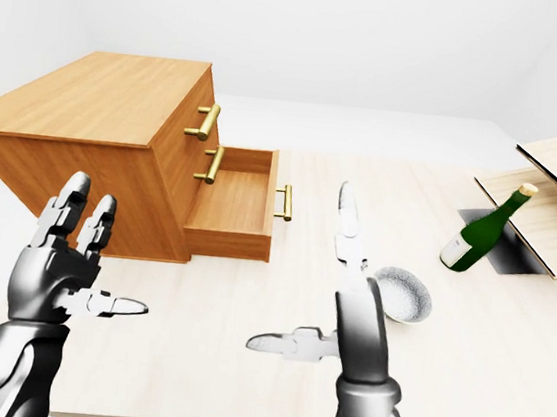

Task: Put the bowl on top of the cabinet.

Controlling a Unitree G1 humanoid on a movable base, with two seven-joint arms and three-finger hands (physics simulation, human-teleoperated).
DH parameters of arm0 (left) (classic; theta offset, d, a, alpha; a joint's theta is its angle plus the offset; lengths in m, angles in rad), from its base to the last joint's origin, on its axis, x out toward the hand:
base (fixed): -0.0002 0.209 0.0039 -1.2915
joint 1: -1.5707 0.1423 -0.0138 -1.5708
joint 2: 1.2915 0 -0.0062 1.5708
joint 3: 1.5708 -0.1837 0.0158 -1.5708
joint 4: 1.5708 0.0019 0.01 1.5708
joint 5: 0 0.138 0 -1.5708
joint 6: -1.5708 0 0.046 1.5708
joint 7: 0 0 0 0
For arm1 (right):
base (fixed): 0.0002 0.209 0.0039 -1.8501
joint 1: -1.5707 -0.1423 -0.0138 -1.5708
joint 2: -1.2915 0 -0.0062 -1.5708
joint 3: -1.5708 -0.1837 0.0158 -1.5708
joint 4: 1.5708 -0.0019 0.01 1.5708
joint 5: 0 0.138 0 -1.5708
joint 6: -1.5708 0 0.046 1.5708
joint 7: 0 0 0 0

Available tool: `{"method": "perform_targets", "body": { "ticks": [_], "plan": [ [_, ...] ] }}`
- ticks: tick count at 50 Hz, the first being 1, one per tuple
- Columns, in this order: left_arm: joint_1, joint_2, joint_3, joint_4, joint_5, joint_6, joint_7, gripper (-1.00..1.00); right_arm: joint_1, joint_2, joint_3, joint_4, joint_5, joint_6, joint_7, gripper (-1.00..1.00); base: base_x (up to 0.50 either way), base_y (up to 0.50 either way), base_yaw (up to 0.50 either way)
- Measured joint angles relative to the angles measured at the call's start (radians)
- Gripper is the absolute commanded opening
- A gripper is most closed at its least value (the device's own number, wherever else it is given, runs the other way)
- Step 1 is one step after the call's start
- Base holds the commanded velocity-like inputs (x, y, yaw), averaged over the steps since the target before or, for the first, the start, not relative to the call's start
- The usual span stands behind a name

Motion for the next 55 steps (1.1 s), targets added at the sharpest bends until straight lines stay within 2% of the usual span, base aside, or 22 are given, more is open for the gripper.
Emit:
{"method": "perform_targets", "body": {
  "ticks": [12,19,27,39,55],
  "plan": [
    [-0.004,0.001,-0.006,0.01,0.005,0.0,0.005,1.0,-0.086,-0.041,-0.089,-0.167,-0.324,0.0,0.32,1.0,0.0,0.0,0.0],
    [-0.002,0.001,-0.009,0.01,0.007,0.0,0.005,1.0,-0.109,-0.031,-0.171,-0.179,-0.512,0.0,0.502,1.0,0.0,0.0,0.0],
    [0.0,0.0,-0.012,0.009,0.008,0.0,0.005,1.0,-0.113,-0.011,-0.271,-0.154,-0.664,0.0,0.651,1.0,0.0,0.0,0.0],
    [0.004,-0.001,-0.012,0.006,0.008,0.0,0.004,1.0,-0.12,0.0,-0.41,-0.109,-0.793,0.0,0.659,1.0,0.0,0.0,0.0],
    [0.004,-0.001,-0.013,0.005,0.007,0.0,0.002,1.0,-0.155,-0.037,-0.53,-0.005,-0.844,0.0,0.659,1.0,0.0,0.0,0.0]
  ]
}}
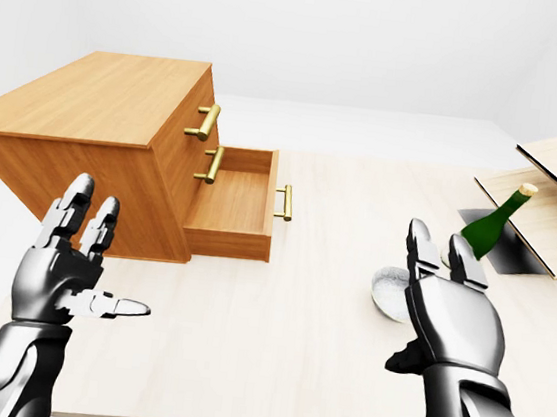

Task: Put the bowl on top of the cabinet.

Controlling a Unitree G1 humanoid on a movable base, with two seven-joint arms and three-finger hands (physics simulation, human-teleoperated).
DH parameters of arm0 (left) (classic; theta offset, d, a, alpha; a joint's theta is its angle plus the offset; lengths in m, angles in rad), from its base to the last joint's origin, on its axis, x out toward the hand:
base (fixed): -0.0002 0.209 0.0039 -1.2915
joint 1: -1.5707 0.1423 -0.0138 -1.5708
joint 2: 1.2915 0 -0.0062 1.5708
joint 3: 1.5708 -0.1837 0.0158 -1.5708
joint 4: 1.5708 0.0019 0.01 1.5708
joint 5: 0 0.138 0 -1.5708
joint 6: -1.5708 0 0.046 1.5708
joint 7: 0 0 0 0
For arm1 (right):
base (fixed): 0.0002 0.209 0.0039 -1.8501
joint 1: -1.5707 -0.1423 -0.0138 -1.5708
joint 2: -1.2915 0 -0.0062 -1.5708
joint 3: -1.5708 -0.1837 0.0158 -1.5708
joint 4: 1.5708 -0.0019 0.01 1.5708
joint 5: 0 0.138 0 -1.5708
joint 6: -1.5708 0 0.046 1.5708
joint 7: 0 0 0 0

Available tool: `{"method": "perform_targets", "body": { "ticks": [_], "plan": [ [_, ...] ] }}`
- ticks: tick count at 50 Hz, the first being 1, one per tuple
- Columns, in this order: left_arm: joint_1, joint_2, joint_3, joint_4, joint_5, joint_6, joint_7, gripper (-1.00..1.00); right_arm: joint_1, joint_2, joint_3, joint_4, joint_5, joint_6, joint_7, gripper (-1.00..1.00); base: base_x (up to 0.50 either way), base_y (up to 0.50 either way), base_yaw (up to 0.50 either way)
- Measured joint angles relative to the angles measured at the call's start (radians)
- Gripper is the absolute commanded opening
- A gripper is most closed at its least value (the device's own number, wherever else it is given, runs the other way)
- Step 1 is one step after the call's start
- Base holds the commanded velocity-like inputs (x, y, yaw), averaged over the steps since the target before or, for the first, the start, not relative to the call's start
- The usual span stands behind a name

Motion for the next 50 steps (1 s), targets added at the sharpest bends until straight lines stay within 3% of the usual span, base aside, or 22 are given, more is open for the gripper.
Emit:
{"method": "perform_targets", "body": {
  "ticks": [50],
  "plan": [
    [-0.001,0.0,-0.008,0.013,0.008,0.0,0.004,1.0,-0.003,-0.097,-0.061,0.382,0.167,0.0,0.0,1.0,0.0,0.0,0.0]
  ]
}}
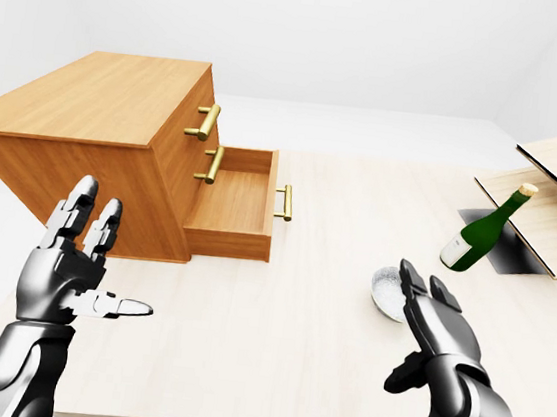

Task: Put the bowl on top of the cabinet.

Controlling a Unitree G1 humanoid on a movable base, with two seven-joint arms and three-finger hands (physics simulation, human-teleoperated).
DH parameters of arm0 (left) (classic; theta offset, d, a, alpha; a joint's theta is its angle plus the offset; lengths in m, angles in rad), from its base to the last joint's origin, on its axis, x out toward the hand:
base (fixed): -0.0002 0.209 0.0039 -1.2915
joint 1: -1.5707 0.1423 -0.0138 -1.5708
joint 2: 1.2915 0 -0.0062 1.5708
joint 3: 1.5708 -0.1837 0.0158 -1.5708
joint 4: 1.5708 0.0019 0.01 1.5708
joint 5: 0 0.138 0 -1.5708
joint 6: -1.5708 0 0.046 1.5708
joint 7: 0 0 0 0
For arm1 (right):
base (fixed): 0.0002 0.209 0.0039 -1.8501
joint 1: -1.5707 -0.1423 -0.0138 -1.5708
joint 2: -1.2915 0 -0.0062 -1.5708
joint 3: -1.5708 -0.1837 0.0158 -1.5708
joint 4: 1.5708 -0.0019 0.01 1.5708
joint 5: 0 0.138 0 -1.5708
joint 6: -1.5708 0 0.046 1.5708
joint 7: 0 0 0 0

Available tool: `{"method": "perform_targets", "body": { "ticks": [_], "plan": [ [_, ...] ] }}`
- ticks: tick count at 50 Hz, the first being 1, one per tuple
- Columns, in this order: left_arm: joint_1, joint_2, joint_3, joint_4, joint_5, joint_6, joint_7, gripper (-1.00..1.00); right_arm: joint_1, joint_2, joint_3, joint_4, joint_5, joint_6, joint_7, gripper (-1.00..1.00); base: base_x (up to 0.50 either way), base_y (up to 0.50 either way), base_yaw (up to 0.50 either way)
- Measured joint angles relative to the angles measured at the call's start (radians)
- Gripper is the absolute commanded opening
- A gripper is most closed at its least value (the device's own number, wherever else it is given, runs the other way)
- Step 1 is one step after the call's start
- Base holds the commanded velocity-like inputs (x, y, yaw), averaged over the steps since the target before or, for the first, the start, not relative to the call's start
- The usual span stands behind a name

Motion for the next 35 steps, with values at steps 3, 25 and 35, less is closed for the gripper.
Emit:
{"method": "perform_targets", "body": {
  "ticks": [3,25,35],
  "plan": [
    [-0.001,0.0,0.0,0.001,0.0,0.0,0.001,1.0,0.001,-0.002,0.002,0.007,0.005,0.0,0.0,1.0,0.0,0.0,0.0],
    [-0.003,0.001,-0.001,0.006,0.001,0.0,0.002,1.0,-0.012,-0.02,0.022,0.102,0.052,0.0,-0.001,1.0,0.0,0.0,0.0],
    [-0.003,0.001,-0.003,0.008,0.004,0.0,0.003,1.0,-0.023,-0.036,0.036,0.171,0.089,0.0,-0.02,1.0,0.0,0.0,0.0]
  ]
}}
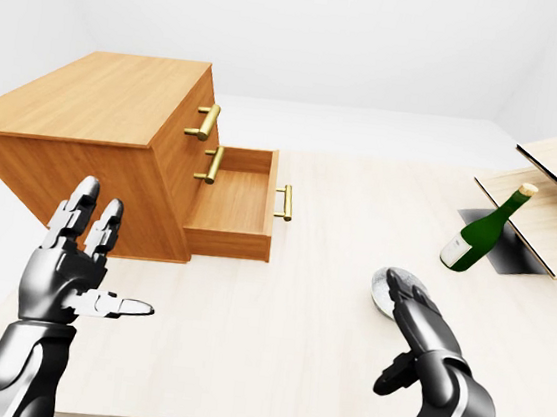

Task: Put the bowl on top of the cabinet.

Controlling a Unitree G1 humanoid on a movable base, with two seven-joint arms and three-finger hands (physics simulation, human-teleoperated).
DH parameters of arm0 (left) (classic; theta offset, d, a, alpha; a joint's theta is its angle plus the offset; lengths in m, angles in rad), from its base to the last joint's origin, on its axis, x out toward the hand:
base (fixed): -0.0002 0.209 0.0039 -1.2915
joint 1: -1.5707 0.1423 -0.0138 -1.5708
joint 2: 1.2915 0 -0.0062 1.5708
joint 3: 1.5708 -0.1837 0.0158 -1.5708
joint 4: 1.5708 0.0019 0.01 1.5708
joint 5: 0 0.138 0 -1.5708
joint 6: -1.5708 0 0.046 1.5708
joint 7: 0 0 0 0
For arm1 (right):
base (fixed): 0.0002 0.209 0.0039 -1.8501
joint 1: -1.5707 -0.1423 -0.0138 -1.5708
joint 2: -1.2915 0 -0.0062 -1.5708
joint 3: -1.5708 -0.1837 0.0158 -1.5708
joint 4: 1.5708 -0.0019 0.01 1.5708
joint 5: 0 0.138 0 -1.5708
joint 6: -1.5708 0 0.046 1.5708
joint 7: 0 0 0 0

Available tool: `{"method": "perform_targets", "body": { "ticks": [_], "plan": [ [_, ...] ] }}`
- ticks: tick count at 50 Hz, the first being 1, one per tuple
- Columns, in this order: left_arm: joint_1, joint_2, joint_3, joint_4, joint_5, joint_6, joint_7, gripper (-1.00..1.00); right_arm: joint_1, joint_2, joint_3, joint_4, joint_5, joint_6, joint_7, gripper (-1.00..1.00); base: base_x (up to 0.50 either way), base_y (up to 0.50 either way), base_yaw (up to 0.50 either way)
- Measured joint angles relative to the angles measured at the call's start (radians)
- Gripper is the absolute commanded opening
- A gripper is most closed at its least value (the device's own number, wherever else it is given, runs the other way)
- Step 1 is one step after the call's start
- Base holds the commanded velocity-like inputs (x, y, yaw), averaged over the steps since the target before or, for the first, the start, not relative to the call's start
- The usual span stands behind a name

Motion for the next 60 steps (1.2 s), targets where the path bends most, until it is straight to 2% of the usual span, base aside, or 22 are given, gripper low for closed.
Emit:
{"method": "perform_targets", "body": {
  "ticks": [11,43,60],
  "plan": [
    [-0.001,0.001,-0.001,0.0,0.001,0.0,0.001,1.0,-0.007,-0.028,-0.001,0.073,0.044,0.0,-0.03,1.0,0.0,0.0,0.0],
    [0.002,0.0,-0.005,0.003,0.003,0.0,0.0,1.0,-0.043,-0.073,0.0,0.1,0.027,0.0,0.016,1.0,0.0,0.0,0.0],
    [0.005,-0.001,-0.01,0.007,0.009,0.0,0.0,1.0,-0.047,-0.087,0.001,0.151,0.045,0.0,-0.003,1.0,0.0,0.0,0.0]
  ]
}}
